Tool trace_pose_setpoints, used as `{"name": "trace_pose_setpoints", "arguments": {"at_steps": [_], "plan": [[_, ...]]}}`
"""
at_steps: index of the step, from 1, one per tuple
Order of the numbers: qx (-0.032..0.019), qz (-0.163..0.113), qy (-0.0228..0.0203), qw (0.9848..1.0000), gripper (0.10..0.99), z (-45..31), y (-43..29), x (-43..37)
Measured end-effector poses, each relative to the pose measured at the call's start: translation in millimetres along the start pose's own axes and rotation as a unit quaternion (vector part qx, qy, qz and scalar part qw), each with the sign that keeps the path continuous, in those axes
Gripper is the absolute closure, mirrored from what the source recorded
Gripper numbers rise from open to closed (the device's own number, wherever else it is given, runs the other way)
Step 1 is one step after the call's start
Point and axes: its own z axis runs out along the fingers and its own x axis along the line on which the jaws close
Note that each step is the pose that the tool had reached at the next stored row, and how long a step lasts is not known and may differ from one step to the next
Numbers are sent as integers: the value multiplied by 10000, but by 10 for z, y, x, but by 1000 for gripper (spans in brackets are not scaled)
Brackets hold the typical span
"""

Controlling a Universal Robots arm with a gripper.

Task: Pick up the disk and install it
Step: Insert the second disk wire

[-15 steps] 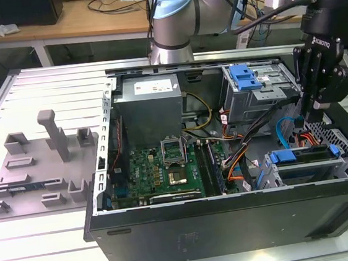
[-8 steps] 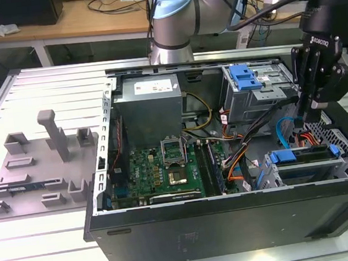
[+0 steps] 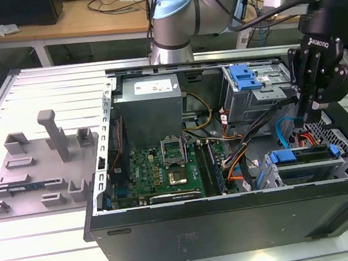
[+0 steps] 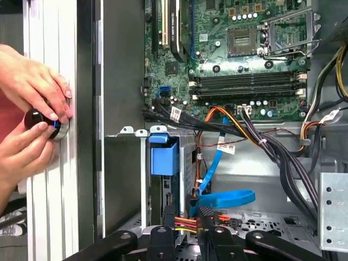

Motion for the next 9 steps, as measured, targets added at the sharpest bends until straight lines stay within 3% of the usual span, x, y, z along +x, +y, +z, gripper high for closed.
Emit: {"name": "trace_pose_setpoints", "arguments": {"at_steps": [6, 9], "plan": [[-1, 4, 1, 10000, 784, 10, 23, -4], [-31, 98, 4, 9999, 784, 15, 33, -6]]}}
